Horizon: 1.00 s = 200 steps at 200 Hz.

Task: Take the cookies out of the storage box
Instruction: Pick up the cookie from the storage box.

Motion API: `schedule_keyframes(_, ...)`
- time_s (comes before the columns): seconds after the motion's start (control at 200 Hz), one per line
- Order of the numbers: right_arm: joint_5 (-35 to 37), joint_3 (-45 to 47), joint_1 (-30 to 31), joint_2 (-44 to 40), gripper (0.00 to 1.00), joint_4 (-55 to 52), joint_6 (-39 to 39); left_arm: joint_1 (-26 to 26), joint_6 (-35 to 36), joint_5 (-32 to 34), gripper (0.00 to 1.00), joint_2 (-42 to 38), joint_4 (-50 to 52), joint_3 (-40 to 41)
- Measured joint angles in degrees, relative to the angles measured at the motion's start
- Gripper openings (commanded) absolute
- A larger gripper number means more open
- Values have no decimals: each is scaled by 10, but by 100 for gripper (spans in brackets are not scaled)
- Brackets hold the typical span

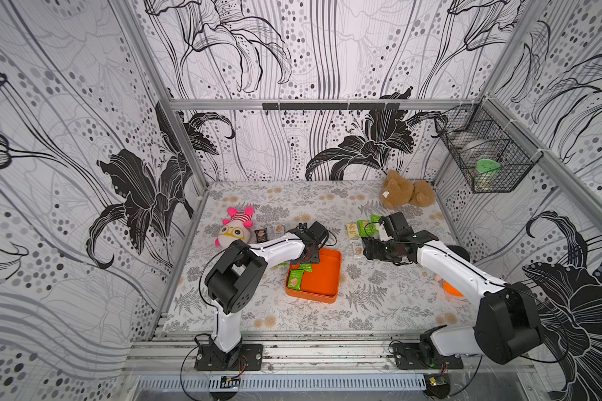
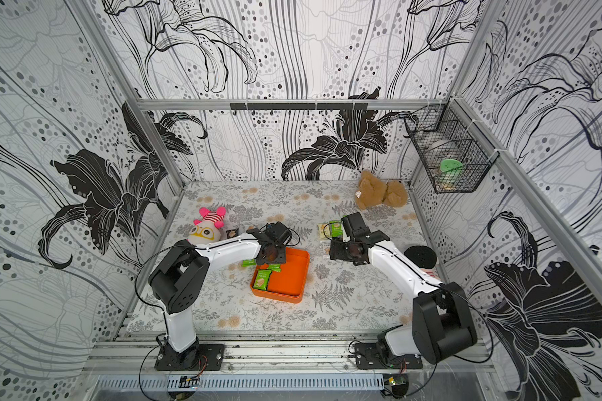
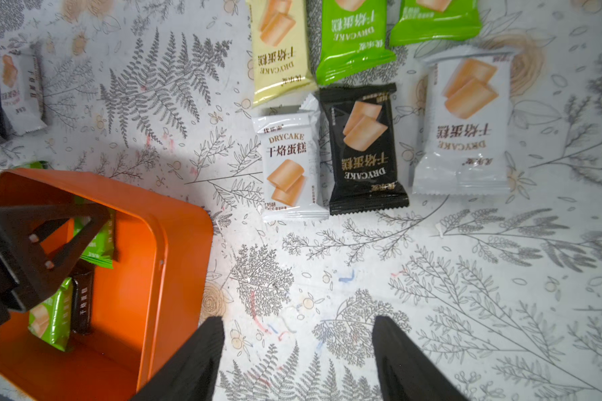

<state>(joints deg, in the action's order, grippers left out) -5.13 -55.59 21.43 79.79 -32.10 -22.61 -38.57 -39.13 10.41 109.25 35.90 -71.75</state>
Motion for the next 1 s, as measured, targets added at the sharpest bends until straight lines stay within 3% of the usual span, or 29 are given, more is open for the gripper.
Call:
schedule_keyframes(0.29, 6, -2, 0, 0, 73, -4, 0, 0, 5, -8, 58, 8, -13, 8)
schedule_keyframes(0.501, 13, -2, 0, 0, 73, -9, 0, 0, 10, -11, 44, 10, -19, 8)
schedule_keyframes(1.001, 17, -2, 0, -17, 72, -11, -7, -10, -2, -48, 42, -2, -29, 11)
